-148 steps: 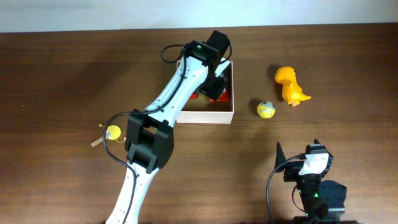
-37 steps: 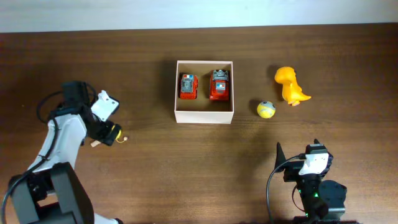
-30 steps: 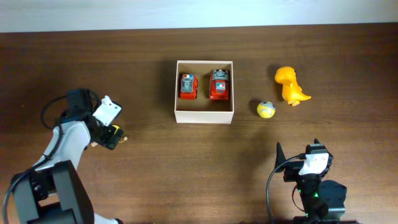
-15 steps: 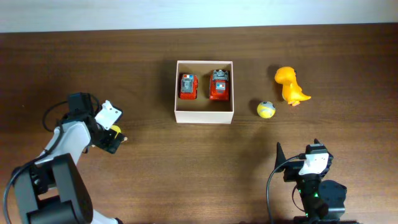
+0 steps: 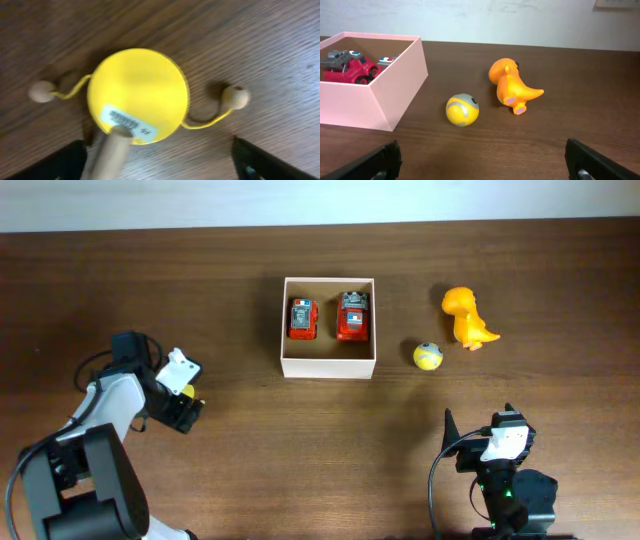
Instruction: Pack container
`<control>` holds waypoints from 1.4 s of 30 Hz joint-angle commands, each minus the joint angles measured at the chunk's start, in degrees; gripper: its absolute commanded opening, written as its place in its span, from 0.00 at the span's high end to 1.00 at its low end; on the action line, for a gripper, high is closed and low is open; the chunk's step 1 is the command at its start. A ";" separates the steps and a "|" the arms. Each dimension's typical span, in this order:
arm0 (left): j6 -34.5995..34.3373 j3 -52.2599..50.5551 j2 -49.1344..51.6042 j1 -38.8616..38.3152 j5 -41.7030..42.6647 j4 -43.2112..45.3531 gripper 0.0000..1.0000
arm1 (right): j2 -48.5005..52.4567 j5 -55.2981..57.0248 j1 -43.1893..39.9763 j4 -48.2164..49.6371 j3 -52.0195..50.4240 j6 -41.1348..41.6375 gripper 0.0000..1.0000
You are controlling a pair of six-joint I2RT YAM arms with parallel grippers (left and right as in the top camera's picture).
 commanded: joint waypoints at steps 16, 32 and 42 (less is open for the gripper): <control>-3.58 -1.57 2.45 0.07 12.63 -1.31 0.51 | -0.59 -0.50 0.26 0.00 -0.42 -0.37 0.01; -4.63 -1.57 2.45 0.07 18.38 0.85 0.01 | -0.59 -0.50 0.26 0.00 -0.42 -0.37 0.01; -4.63 -1.57 2.45 0.07 18.34 2.78 0.01 | -0.59 -0.50 0.26 -0.02 -0.42 -0.37 0.01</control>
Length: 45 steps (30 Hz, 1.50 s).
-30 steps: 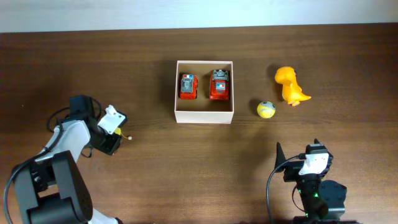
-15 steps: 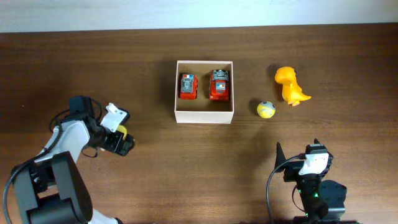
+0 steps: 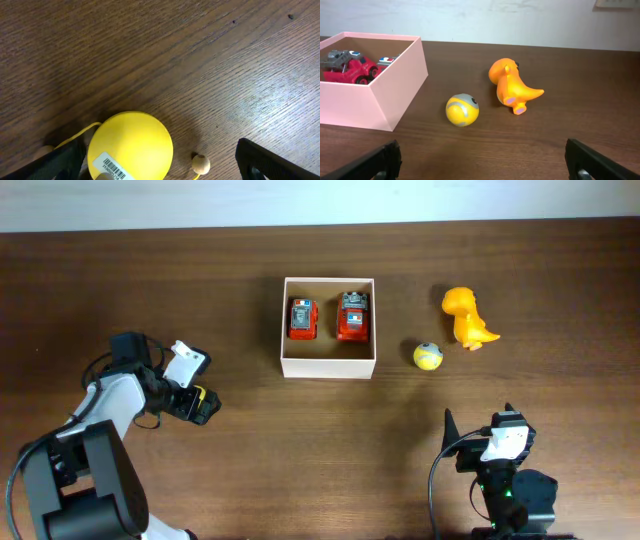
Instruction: Pack container
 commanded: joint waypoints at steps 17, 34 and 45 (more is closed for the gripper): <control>-0.35 -1.25 1.77 -0.26 -16.92 0.87 0.55 | -0.59 -0.50 0.26 -0.02 -0.42 -0.42 0.01; -9.97 -1.25 1.77 -0.28 -21.40 3.65 0.54 | -0.59 -0.50 0.26 -0.02 -0.42 -0.42 0.01; -20.15 -1.25 1.77 -0.28 -10.71 4.24 0.60 | -0.59 -0.50 0.26 -0.02 -0.42 -0.42 0.01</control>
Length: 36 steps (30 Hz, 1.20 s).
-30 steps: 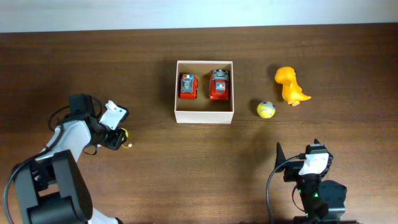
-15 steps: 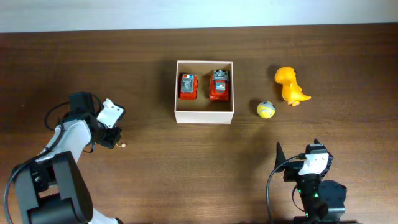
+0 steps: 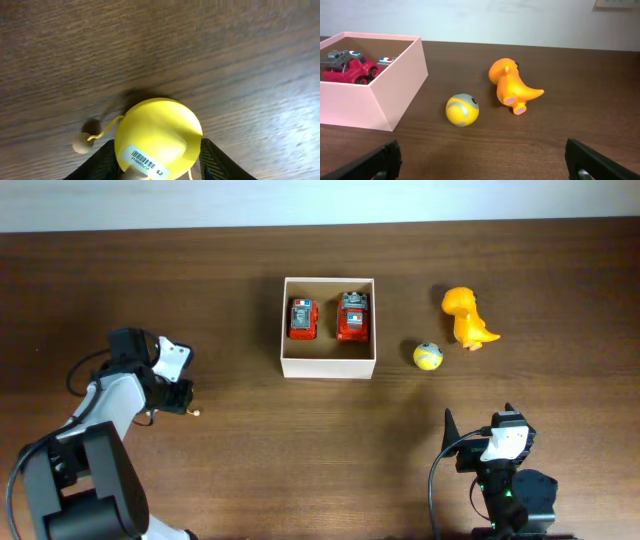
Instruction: Pack container
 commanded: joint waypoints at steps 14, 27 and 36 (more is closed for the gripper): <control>-18.64 -1.44 2.05 -0.02 2.43 1.92 0.65 | -0.59 -0.50 0.26 -0.02 -0.42 -0.35 0.01; -5.88 -1.31 1.99 0.00 2.40 5.92 0.45 | -0.59 -0.50 0.26 -0.02 -0.42 -0.35 0.02; 2.93 5.55 -2.40 0.00 -1.31 -6.71 0.33 | -0.59 -0.50 0.26 -0.02 -0.42 -0.35 0.01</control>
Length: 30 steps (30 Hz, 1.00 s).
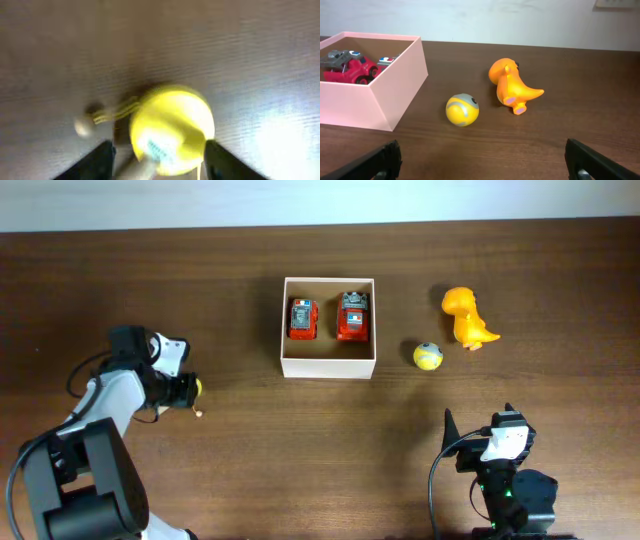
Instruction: Pack container
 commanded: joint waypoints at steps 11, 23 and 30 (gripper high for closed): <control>25.31 6.54 -6.21 0.07 -11.91 -11.02 0.01 | -0.59 -0.50 0.26 -0.02 -0.42 -0.42 0.01; 31.54 6.43 -3.48 1.95 -8.61 -11.02 0.01 | -0.59 -0.50 0.26 -0.02 -0.42 -0.42 0.01; 33.68 6.23 -1.66 1.92 -2.27 -11.10 0.00 | -0.59 -0.50 0.26 -0.02 -0.42 -0.42 0.01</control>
